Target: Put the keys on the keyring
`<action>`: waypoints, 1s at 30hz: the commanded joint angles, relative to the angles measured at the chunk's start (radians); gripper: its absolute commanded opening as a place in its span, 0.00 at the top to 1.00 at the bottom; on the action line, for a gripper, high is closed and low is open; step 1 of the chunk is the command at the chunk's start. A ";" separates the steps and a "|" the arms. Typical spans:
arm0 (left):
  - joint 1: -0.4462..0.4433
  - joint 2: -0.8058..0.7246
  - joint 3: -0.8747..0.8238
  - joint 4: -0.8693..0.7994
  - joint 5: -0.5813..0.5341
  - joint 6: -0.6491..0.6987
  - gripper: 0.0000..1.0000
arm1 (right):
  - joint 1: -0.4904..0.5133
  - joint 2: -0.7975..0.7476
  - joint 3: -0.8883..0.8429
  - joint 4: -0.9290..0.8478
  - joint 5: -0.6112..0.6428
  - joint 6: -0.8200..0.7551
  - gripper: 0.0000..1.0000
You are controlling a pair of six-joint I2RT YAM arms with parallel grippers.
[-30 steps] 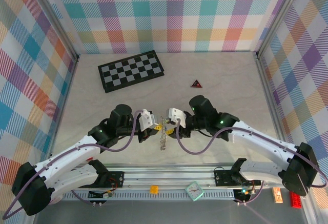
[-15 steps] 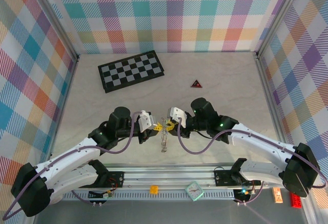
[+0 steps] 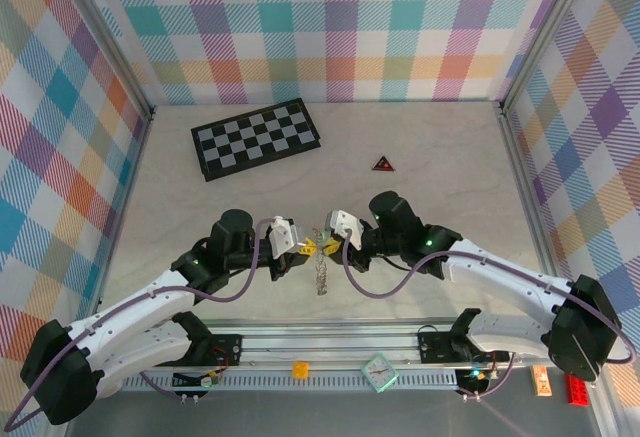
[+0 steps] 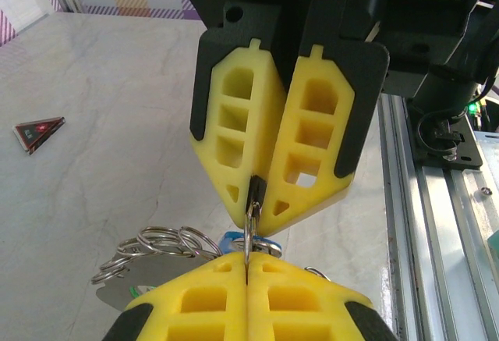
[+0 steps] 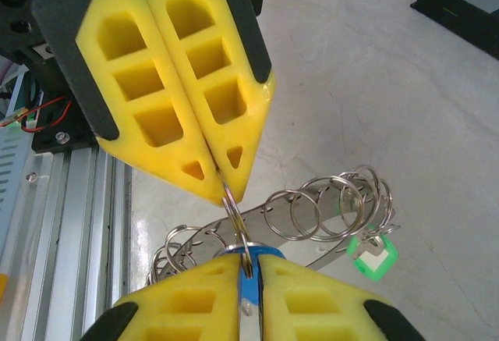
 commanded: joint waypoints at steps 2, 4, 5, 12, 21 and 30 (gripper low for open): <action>-0.008 -0.019 -0.006 0.056 0.022 -0.008 1.00 | -0.005 0.007 0.030 -0.013 -0.015 0.015 0.92; -0.008 -0.019 -0.007 0.055 0.021 -0.008 1.00 | -0.006 0.000 0.031 -0.011 -0.014 0.015 0.93; -0.007 -0.019 -0.006 0.054 0.021 -0.006 1.00 | -0.007 -0.003 0.030 -0.009 -0.017 0.015 0.93; -0.008 -0.014 -0.005 0.052 0.022 -0.005 1.00 | -0.007 -0.013 0.032 -0.006 -0.014 0.015 0.88; -0.007 -0.013 0.001 0.039 0.022 0.003 1.00 | -0.008 -0.018 0.034 0.003 -0.011 0.013 0.86; -0.007 -0.007 0.003 0.039 0.024 0.006 1.00 | -0.007 -0.014 0.035 0.016 -0.026 0.017 0.89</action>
